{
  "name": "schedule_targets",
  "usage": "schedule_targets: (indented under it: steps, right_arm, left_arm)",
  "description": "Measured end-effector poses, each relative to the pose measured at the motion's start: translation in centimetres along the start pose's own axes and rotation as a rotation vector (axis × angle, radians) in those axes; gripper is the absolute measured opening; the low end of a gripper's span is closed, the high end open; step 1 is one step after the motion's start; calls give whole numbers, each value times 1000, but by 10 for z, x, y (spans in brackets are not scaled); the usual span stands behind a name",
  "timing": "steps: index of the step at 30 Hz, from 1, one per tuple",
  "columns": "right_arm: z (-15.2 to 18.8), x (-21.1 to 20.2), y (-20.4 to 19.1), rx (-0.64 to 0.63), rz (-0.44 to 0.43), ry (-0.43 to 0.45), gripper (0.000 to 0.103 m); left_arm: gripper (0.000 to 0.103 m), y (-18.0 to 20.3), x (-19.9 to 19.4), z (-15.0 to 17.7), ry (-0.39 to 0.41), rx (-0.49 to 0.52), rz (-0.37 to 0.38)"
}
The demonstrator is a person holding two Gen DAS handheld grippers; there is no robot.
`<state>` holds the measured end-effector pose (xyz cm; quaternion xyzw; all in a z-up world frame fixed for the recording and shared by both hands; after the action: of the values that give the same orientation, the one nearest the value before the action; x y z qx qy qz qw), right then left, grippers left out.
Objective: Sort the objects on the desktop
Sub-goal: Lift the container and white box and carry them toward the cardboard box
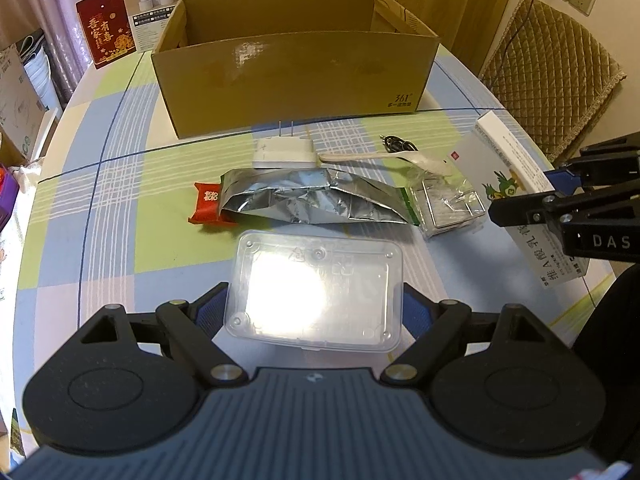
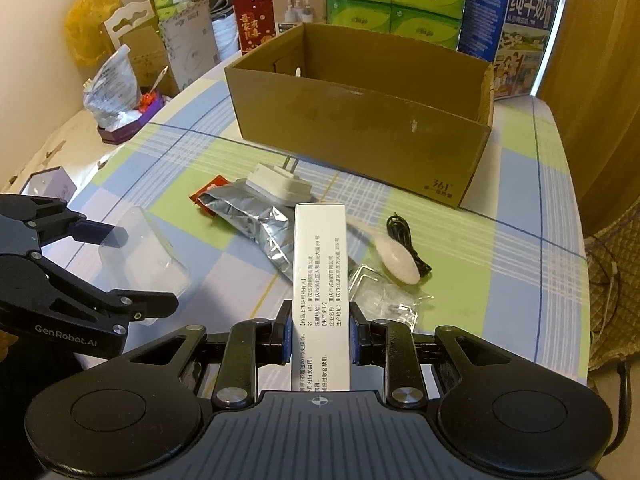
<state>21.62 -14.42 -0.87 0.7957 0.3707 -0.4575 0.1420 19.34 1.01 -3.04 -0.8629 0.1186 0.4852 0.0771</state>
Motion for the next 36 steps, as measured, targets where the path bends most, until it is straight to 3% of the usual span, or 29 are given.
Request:
schedule_targets:
  steps: [36]
  right_arm:
    - [-38, 2, 22, -24, 23, 12, 23]
  left_arm:
    - [84, -12, 6, -45, 14, 22, -11]
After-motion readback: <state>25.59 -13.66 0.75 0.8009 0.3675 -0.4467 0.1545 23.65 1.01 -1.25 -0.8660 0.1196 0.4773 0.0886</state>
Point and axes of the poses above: each gripper's, at about its wrist camera, not at the fingertips, and x roughly the way its jaws point, y to its right, z to its underside, the point moved 3 cm from there along x, roughly the way its jaws point, and after that the axes turned 7 degrees about x, right-handed, at the moved point
